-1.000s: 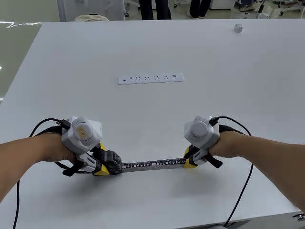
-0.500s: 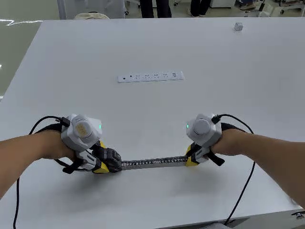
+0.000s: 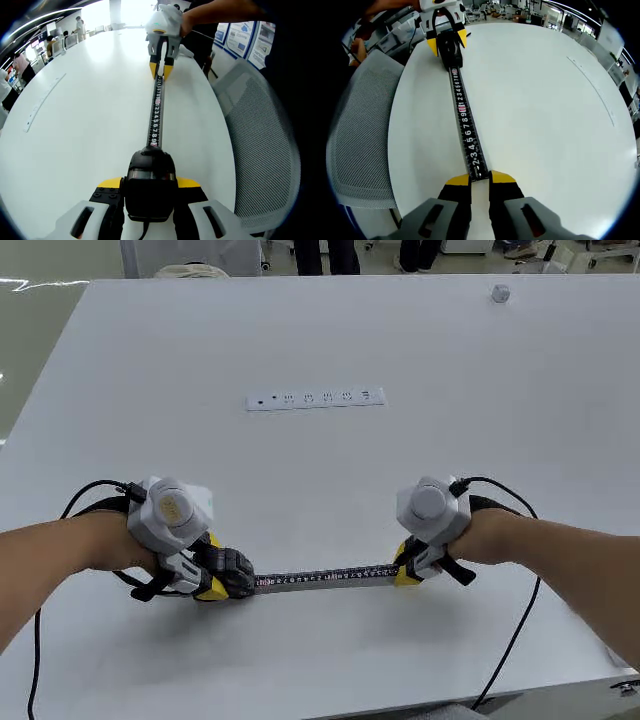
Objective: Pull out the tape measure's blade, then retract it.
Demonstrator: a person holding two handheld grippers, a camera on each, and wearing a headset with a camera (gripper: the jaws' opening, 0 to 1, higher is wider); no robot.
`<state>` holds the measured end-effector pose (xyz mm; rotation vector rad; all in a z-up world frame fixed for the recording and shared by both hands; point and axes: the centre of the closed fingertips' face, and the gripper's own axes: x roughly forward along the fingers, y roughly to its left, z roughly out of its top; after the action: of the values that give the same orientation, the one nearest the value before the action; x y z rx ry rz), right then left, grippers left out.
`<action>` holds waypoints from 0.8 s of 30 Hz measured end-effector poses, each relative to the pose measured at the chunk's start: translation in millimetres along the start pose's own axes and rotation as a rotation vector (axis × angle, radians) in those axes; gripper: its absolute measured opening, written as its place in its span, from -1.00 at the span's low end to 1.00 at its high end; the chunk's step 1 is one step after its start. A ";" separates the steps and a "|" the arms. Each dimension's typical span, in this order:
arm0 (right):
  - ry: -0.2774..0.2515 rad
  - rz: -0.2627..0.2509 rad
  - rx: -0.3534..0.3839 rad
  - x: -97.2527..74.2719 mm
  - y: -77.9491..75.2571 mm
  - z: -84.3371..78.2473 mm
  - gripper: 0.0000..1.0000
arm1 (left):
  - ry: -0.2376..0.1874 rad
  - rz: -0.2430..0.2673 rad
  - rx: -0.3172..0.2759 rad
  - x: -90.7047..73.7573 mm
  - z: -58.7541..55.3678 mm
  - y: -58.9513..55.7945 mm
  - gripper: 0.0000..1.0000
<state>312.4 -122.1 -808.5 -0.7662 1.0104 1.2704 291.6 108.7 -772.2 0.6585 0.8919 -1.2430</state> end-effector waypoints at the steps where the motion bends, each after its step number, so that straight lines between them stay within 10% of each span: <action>1: 0.001 0.000 0.000 0.0 -0.5 -0.7 -0.78 | 0.000 0.000 0.000 0.0 0.1 -0.1 -0.31; 24: 0.005 -0.007 0.008 -4.4 -2.0 -10.0 -0.78 | 0.002 -0.001 0.001 -0.8 0.2 -1.5 -0.31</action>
<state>312.6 -133.2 -808.5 -0.7669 1.0157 1.2581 290.1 108.6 -771.3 0.6603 0.8931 -1.2445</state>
